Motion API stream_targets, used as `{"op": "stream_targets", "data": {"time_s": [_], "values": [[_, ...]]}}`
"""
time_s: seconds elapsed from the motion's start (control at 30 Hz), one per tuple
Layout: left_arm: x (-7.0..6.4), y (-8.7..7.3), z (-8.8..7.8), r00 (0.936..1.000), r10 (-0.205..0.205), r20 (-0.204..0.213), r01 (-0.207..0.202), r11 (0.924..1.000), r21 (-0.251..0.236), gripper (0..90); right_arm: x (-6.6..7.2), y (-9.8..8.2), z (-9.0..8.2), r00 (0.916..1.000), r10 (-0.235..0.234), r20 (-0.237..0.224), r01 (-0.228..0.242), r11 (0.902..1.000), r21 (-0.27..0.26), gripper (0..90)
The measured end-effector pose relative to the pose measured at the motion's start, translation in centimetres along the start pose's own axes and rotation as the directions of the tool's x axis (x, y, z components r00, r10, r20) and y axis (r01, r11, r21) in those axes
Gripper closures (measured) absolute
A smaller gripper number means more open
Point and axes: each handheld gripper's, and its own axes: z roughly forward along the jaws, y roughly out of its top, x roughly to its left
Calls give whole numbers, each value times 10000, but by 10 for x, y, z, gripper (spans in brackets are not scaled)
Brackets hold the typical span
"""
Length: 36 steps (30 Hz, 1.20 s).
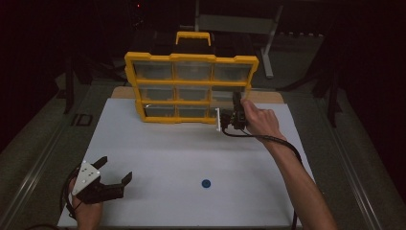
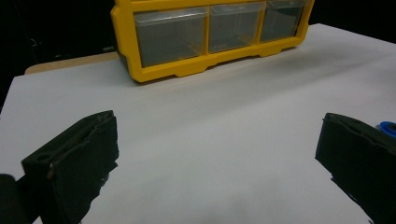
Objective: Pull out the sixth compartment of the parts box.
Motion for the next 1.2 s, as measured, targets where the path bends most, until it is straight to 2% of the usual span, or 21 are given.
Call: {"op": "stream_targets", "data": {"time_s": [1.2], "values": [[0,0,0,10000,-21,-5,21,10000,-6,0,1,-4,-23,9999,-126,-90,124,9996,-254,784]]}}
